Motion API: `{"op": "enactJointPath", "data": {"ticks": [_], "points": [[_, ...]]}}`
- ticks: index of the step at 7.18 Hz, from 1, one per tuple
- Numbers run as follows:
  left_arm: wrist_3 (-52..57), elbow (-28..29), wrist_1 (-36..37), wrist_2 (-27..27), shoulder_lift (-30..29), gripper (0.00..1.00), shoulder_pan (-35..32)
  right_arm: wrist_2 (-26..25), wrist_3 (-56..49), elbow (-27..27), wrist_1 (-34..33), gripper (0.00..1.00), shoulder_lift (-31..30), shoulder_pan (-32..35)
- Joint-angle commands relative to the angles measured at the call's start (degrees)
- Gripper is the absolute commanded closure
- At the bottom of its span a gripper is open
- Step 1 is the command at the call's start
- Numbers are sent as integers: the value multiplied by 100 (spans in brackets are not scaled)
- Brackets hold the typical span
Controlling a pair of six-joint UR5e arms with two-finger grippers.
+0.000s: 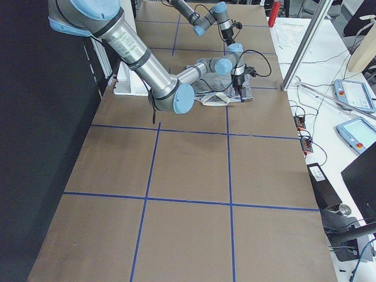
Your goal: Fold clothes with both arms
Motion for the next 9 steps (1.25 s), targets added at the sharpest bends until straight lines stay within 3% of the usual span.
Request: {"op": "enactJointPath", "data": {"ticks": [1, 3, 5, 6, 7, 9], "points": [[-7, -54, 15, -12, -3, 41, 0, 140, 700, 637, 2, 0, -319, -131], [2, -55, 16, -21, -3, 41, 0, 131, 1343, 1243, -6, 0, -688, -438], [-7, -194, 33, -30, -3, 41, 0, 96, 2570, 2802, 2, 0, -1722, -965], [-7, -213, 33, -30, -3, 41, 0, -322, 3725, 3446, 2, 0, -2075, -1420], [-7, -213, 33, -30, -3, 41, 0, -979, 4911, 3565, 37, 1, -2122, -1946], [-7, -265, 33, -21, 6, 41, 0, -1161, 6841, 3601, 64, 11, -2122, -2223]]}}
